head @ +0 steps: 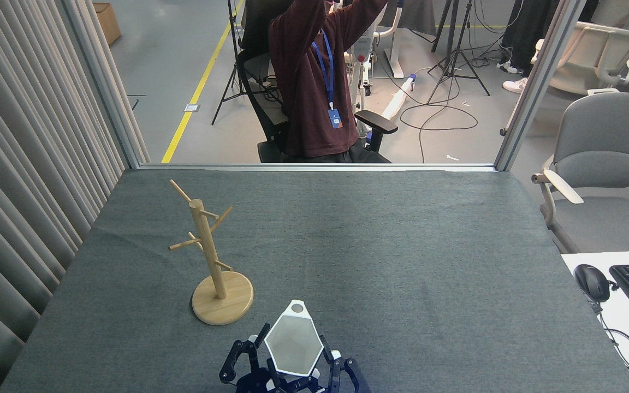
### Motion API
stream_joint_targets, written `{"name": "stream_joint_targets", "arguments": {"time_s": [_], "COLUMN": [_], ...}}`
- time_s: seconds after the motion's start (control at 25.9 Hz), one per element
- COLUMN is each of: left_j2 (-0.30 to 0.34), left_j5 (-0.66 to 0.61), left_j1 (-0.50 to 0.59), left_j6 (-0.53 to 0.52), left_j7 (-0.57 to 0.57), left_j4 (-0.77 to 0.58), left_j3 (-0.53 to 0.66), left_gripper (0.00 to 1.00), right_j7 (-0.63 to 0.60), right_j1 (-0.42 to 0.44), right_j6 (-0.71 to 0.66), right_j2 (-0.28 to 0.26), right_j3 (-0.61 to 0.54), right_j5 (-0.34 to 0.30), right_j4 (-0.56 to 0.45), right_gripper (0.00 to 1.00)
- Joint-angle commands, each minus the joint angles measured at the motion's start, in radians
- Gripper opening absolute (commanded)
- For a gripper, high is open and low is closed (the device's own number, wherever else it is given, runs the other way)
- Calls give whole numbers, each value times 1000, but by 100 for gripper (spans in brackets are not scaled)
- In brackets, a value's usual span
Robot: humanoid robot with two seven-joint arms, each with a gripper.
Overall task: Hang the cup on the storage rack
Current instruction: 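Grasp the cup with the left gripper and release it from the right gripper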
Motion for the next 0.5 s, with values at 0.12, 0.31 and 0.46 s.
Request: {"name": "stream_joint_targets", "arguments": {"time_s": [0.12,0.31,0.46], "left_j2": [8,9,9], "left_j5": [-1,-2,-2], "left_j1": [-4,-4,-4], "left_j6": [2,2,2], "left_j7": [4,11,19], "left_j4": [-1,1,1], "left_j3": [-1,1,1], "left_gripper": [72,69,69], "right_j7": [0,-4,-43], "right_j1": [1,1,-1], "right_j6": [-1,1,10], "right_j2": [0,0,0], "right_j3": [-1,-2,-2], "right_j5": [0,0,-2], "right_j4": [0,0,-3], "right_gripper": [66,75,98]}}
